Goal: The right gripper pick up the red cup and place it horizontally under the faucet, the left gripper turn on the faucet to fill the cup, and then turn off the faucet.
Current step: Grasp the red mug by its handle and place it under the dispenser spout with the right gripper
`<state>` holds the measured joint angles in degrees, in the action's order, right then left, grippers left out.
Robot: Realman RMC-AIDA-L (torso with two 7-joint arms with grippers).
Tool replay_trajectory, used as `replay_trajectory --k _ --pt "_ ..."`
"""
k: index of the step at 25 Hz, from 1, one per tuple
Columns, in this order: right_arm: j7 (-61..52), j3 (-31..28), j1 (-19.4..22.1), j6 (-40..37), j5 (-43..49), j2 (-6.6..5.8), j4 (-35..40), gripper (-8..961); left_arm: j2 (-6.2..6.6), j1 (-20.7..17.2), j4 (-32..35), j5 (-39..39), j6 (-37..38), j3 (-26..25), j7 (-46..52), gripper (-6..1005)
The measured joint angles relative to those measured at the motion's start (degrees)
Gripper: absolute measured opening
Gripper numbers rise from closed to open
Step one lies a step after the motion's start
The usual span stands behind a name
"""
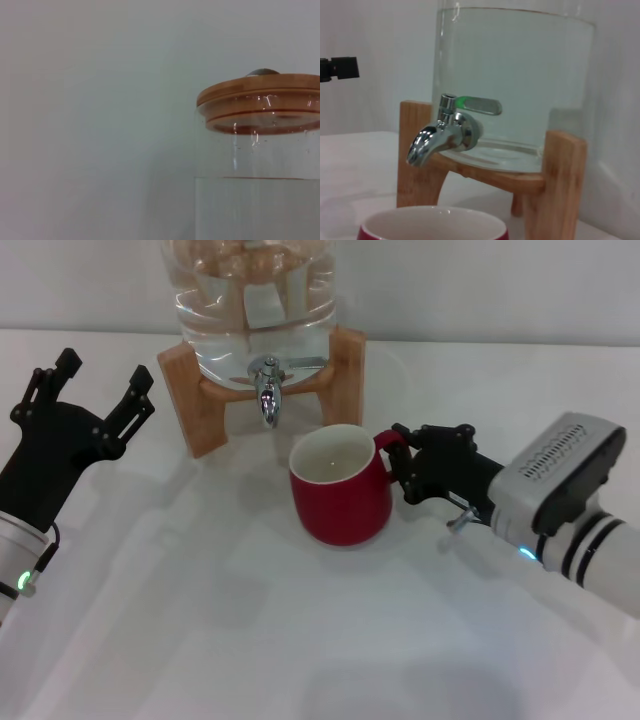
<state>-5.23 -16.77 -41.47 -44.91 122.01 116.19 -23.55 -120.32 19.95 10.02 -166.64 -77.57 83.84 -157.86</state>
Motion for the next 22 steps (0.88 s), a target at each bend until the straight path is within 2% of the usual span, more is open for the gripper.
replay_trajectory --k 22 --pt "-0.13 0.16 -4.87 7.08 -0.02 0.00 -3.20 116 0.00 0.01 -0.27 0.00 -0.57 0.00 0.10 891"
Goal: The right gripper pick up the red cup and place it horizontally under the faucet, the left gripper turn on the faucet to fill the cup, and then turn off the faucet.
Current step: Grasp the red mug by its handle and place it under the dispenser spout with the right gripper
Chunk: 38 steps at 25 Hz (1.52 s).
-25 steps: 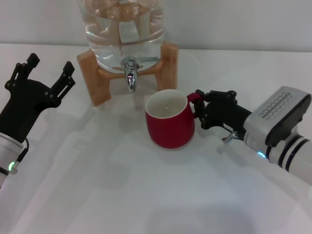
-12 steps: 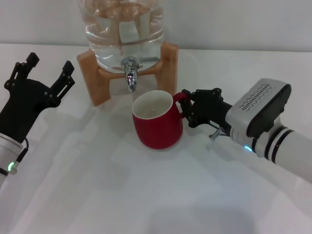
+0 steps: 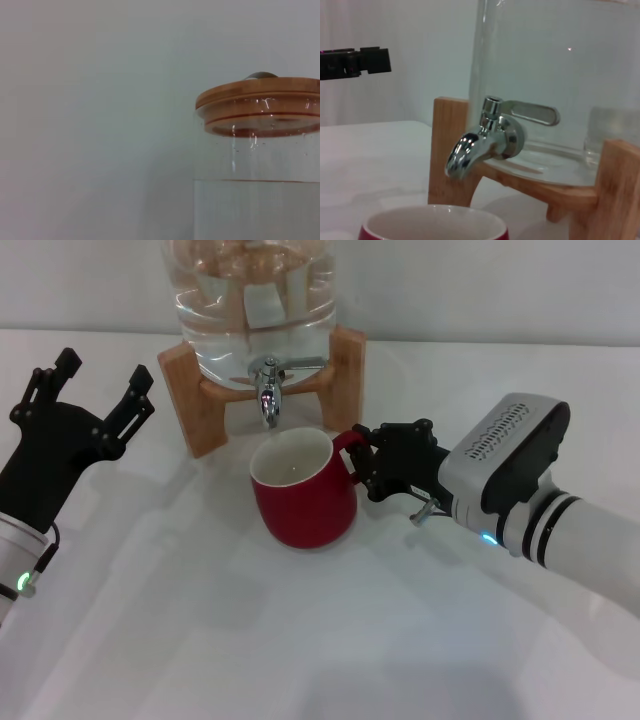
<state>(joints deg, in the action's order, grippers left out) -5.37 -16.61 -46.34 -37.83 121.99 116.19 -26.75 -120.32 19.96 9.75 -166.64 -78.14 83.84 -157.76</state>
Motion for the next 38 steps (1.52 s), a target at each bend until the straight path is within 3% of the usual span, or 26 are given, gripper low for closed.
replay_trajectory --k 16,38 --pt "-0.18 -0.59 -3.00 2.74 -0.50 0.00 -0.27 117 -0.06 -0.02 -0.01 0.33 0.00 0.00 0.00 891" --pt "-0.08 -3.87 -1.71 4.26 -0.71 0.00 1.93 118 -0.18 1.69 -0.26 0.13 0.63 1.26 -0.01 892"
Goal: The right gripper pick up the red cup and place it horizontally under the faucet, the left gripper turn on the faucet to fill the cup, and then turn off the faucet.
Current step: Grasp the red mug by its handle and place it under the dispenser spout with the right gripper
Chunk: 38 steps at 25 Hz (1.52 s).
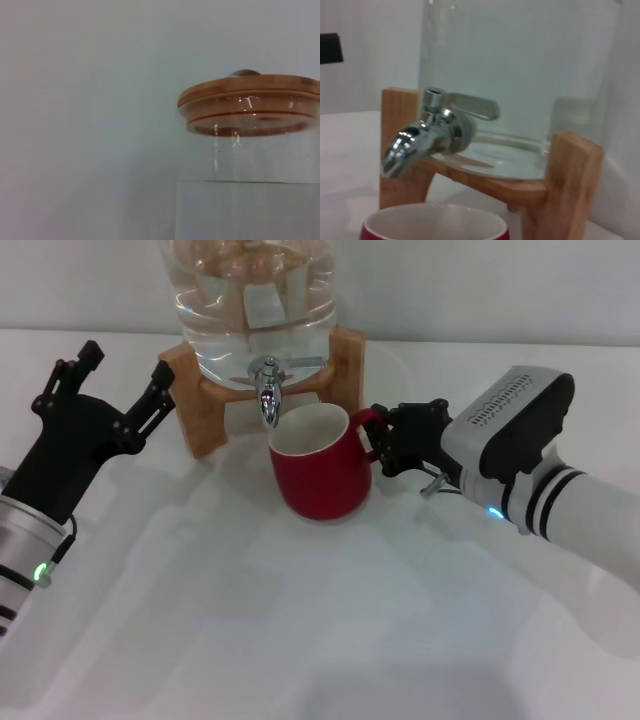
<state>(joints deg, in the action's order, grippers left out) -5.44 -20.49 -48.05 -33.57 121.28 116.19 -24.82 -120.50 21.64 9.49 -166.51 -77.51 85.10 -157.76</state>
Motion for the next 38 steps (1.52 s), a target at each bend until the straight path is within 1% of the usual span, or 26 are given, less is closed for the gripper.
replay_trajectory --k 10,26,38 --pt "0.30 0.42 0.33 -0.42 0.66 0.00 -0.47 118 0.00 0.15 0.00 -0.05 0.09 0.07 0.00 892" --pt "0.35 2.54 -0.28 -0.57 0.81 0.00 -1.74 119 -0.07 0.24 0.01 0.01 0.08 0.06 -0.08 892" --pt "0.28 2.11 -0.54 -0.61 0.80 0.00 -1.55 120 -0.19 0.62 0.00 0.20 0.08 0.06 0.00 892"
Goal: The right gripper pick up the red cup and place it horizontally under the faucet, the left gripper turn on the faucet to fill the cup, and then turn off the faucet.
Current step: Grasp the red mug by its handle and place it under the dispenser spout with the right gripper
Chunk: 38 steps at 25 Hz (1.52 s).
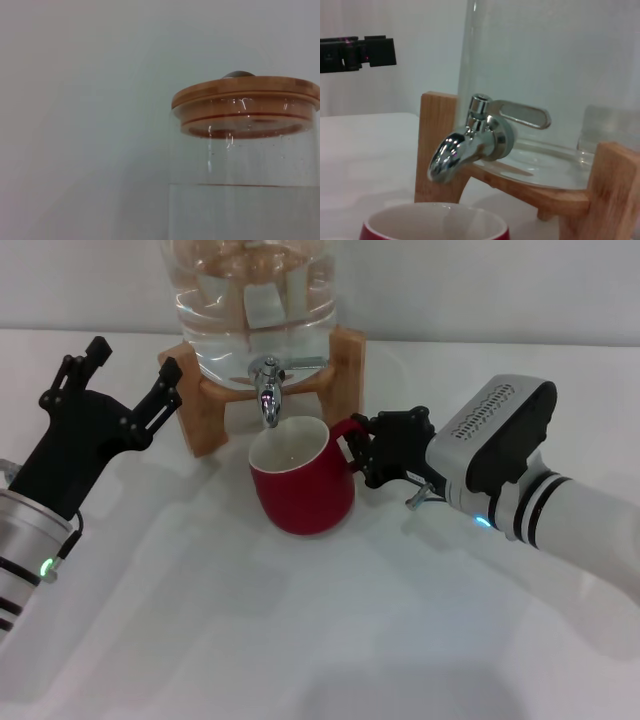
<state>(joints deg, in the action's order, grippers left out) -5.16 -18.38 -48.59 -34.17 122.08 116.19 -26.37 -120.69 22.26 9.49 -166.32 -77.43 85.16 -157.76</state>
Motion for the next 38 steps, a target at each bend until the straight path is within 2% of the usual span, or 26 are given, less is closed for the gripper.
replay_trajectory --k 38 --pt "0.03 0.71 0.32 0.22 1.52 0.00 -0.08 134 -0.07 0.56 -0.18 -1.36 0.80 0.85 -0.32 892"
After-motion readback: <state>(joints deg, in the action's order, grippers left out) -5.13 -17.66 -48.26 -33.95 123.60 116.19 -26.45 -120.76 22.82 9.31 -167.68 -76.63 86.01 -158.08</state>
